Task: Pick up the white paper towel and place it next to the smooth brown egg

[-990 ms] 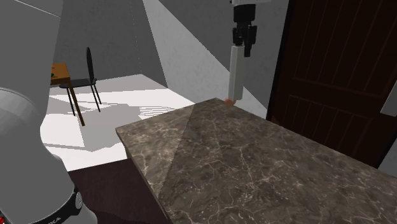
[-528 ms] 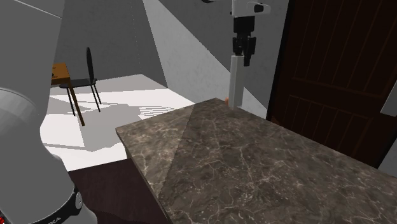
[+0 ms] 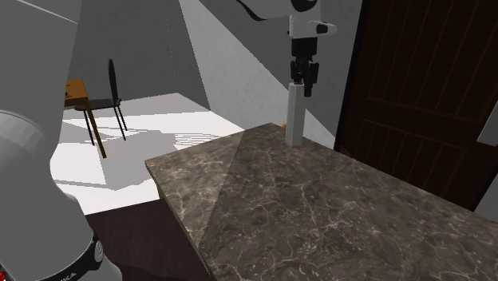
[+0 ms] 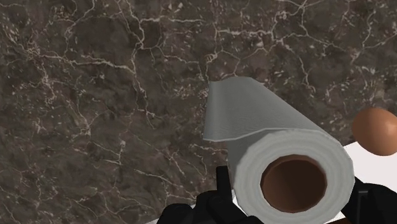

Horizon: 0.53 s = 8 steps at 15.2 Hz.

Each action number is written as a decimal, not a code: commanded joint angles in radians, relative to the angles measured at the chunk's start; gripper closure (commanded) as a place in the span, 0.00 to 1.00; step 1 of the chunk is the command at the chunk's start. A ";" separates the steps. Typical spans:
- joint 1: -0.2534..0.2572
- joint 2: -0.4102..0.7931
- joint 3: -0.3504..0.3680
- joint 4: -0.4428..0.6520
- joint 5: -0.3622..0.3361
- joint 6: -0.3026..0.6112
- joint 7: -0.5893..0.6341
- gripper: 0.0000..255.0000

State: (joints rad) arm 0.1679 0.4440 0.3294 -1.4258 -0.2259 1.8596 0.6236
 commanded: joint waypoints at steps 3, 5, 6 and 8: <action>-0.001 0.009 -0.002 -0.042 -0.005 0.050 0.008 1.00; -0.002 0.014 -0.004 -0.061 -0.008 0.074 0.011 1.00; -0.002 0.017 -0.004 -0.070 -0.010 0.085 0.013 1.00; -0.002 0.017 -0.004 -0.070 -0.010 0.085 0.013 1.00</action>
State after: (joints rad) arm 0.1653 0.4596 0.3251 -1.4948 -0.2353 1.9422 0.6363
